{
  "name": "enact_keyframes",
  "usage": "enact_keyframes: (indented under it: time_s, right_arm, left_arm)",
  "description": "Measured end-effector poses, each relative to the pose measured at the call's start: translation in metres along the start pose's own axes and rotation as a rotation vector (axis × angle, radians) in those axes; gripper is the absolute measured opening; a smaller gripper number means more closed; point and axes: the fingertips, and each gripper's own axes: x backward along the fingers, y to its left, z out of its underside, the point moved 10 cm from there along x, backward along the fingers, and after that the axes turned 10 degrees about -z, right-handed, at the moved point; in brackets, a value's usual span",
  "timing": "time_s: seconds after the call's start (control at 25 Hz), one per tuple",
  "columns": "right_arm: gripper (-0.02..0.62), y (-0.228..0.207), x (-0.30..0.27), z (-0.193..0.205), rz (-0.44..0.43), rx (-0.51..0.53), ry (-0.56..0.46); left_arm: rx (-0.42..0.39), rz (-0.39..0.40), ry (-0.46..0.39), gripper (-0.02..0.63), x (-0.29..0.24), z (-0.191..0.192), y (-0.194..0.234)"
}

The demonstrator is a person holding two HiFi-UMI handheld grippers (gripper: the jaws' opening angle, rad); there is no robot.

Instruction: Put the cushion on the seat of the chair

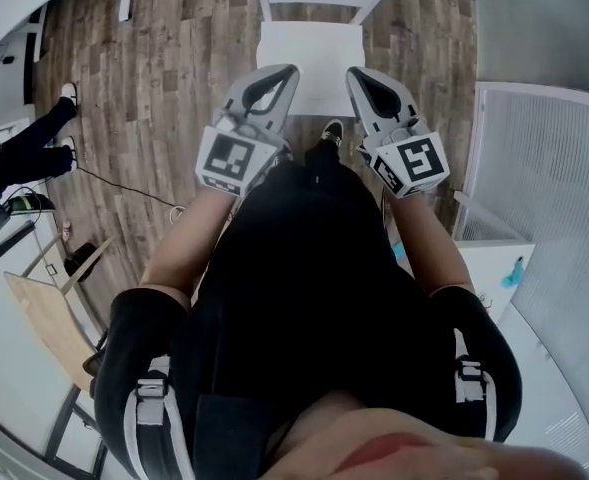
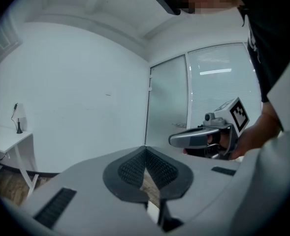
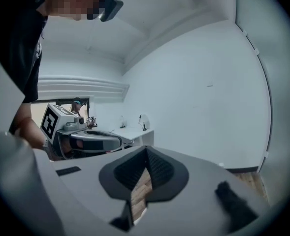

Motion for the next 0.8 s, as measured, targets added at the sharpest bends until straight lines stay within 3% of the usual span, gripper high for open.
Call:
enact_keyframes:
  time_s: [0.2,0.44,0.8]
  right_arm:
    - [0.015,0.010,0.013,-0.035,-0.023,0.076,-0.058]
    - [0.015,-0.006,0.001,-0.043,-0.056,0.113,-0.121]
    - [0.015,0.010,0.028,-0.062,-0.025,0.194,-0.118]
  left_arm:
    - [-0.044,0.022,-0.078,0.011,0.008,-0.034,-0.012]
    - [-0.078,0.003,-0.144,0.012,-0.010,-0.047,-0.002]
    - [-0.099,-0.018,-0.163,0.012,0.010,-0.062,-0.025]
